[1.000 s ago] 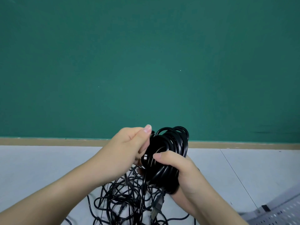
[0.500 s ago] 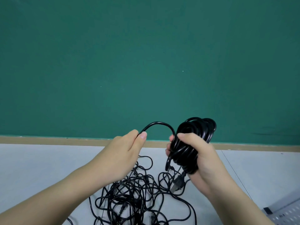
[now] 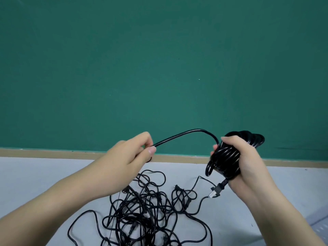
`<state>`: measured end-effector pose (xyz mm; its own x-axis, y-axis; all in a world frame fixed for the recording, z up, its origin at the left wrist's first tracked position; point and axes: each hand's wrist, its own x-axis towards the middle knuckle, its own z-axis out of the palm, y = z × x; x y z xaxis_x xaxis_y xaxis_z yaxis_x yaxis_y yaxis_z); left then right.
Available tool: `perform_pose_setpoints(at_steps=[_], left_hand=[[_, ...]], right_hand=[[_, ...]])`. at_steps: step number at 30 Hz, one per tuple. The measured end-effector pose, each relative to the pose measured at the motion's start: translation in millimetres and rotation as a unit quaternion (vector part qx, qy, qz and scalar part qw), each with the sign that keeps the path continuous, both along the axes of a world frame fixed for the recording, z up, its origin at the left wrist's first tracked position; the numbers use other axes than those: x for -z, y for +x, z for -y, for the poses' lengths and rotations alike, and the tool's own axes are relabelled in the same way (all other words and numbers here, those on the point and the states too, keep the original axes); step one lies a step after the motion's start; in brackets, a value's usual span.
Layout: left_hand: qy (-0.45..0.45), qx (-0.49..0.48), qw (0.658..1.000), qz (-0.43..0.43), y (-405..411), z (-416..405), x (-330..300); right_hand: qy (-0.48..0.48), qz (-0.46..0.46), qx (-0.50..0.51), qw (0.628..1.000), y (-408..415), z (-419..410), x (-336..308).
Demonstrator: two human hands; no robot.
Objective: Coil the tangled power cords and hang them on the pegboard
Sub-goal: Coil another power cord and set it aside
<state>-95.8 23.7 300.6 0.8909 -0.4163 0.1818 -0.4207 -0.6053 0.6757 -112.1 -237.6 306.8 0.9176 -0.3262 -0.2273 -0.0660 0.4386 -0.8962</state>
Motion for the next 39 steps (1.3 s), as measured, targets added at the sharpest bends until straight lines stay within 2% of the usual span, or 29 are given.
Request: perform_pose_setpoints(at_steps=[2, 5, 8, 11, 14, 17, 22, 27, 31, 34, 36, 39], left_hand=[[-0.037, 0.048, 0.998, 0.035, -6.8, 2.5, -1.8], [-0.044, 0.097, 0.994, -0.006, -13.0, 14.6, 7.9], [0.006, 0.126, 0.99, -0.064, -17.8, 26.2, 19.1], [-0.001, 0.113, 0.99, -0.083, -13.8, 29.0, 25.2], [-0.002, 0.093, 0.991, -0.094, -7.8, 27.4, 26.9], [0.107, 0.094, 0.989, -0.031, -13.1, 27.7, 27.1], [0.187, 0.092, 0.978, 0.013, -23.0, 29.8, 24.8], [0.112, 0.085, 0.99, -0.02, -17.1, 29.5, 18.0], [0.105, 0.034, 0.987, -0.118, -6.9, 22.1, 16.1], [0.09, 0.033, 0.982, -0.165, 4.1, 11.7, 17.5], [0.048, 0.054, 0.981, -0.177, 8.3, 6.3, 16.9], [-0.038, 0.08, 0.979, -0.185, 6.4, 3.0, 13.3]], right_hand=[[-0.005, -0.033, -0.044, 0.998, -2.1, -2.7, 8.2], [0.028, -0.072, -0.136, 0.988, -10.3, -22.3, 15.6], [0.09, -0.056, -0.197, 0.975, -17.9, -42.7, 16.7], [0.093, -0.022, -0.206, 0.974, -19.0, -48.2, 15.7], [0.017, -0.002, -0.234, 0.972, -19.2, -49.2, 18.3], [-0.118, 0.014, -0.248, 0.962, -20.2, -54.0, 24.1], [-0.132, -0.004, -0.235, 0.963, -19.8, -55.8, 34.0], [-0.026, 0.002, -0.199, 0.98, -22.7, -53.7, 21.6], [0.035, 0.024, -0.132, 0.99, -17.8, -42.7, 13.4], [0.084, 0.059, -0.113, 0.988, -16.8, -33.8, 6.4], [0.074, 0.076, -0.139, 0.985, -19.1, -30.7, 2.0], [0.004, 0.091, -0.199, 0.976, -24.0, -28.7, 6.7]])
